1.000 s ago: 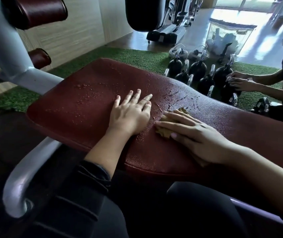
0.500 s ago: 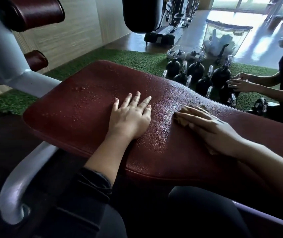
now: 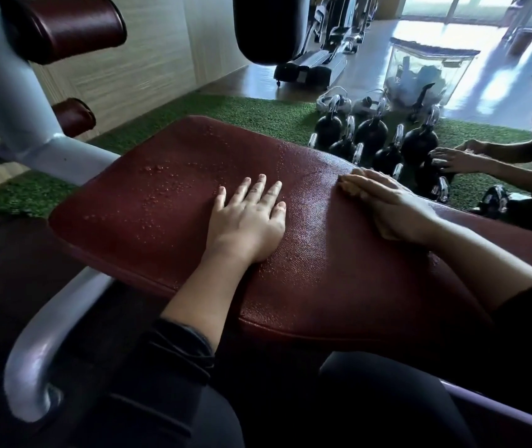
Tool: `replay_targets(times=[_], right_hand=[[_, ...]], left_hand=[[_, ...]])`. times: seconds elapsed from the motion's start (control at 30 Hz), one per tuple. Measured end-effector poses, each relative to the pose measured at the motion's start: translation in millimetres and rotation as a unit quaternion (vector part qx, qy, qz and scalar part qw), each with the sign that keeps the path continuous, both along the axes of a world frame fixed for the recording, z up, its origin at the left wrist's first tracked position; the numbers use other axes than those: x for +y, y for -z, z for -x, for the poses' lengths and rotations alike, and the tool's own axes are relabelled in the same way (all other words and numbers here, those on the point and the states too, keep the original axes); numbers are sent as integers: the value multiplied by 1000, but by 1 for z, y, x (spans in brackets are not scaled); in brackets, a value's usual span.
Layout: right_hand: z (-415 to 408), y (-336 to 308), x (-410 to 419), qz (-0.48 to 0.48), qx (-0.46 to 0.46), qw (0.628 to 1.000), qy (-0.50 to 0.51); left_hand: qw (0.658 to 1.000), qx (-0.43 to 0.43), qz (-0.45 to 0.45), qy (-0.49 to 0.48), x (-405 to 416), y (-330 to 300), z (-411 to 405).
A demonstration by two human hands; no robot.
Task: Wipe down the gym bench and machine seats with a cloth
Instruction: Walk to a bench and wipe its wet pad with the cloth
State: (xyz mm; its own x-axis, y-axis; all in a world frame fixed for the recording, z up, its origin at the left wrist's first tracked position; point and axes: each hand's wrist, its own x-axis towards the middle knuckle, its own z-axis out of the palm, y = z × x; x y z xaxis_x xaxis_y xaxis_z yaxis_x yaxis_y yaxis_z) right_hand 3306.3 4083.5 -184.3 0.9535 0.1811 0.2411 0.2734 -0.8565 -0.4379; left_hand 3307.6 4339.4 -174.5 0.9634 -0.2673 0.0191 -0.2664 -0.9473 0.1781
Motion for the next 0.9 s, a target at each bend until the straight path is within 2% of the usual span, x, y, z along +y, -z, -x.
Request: replay_targets(times=[0.07, 0.17, 0.33, 0.43, 0.5, 0.57, 0.67, 0.8, 0.9], right_hand=[[19, 1, 7, 55, 15, 998, 17], [32, 1, 33, 80, 7, 997, -13], [-19, -4, 66, 73, -2, 996, -53], [-54, -4, 54, 60, -9, 996, -70], [-64, -3, 31, 38, -7, 999, -36], [-56, -2, 10, 25, 11, 999, 18], [-29, 2, -3, 58, 12, 997, 44], [0, 3, 26, 85, 9, 996, 12], [-10, -2, 60, 77, -11, 997, -23]], left_hand=[[1000, -3, 2, -1, -1, 1, -1], [1000, -8, 0, -2, -1, 2, -2], [1000, -8, -5, -4, -1, 2, -2], [1000, -6, -5, -5, 0, 1, -2], [1000, -2, 0, -5, 0, 1, -2], [1000, 0, 6, -3, 0, 0, -1], [1000, -2, 6, -1, 0, 1, -1], [1000, -8, 3, -2, -1, 2, -1], [1000, -8, 2, -4, -2, 3, -1]])
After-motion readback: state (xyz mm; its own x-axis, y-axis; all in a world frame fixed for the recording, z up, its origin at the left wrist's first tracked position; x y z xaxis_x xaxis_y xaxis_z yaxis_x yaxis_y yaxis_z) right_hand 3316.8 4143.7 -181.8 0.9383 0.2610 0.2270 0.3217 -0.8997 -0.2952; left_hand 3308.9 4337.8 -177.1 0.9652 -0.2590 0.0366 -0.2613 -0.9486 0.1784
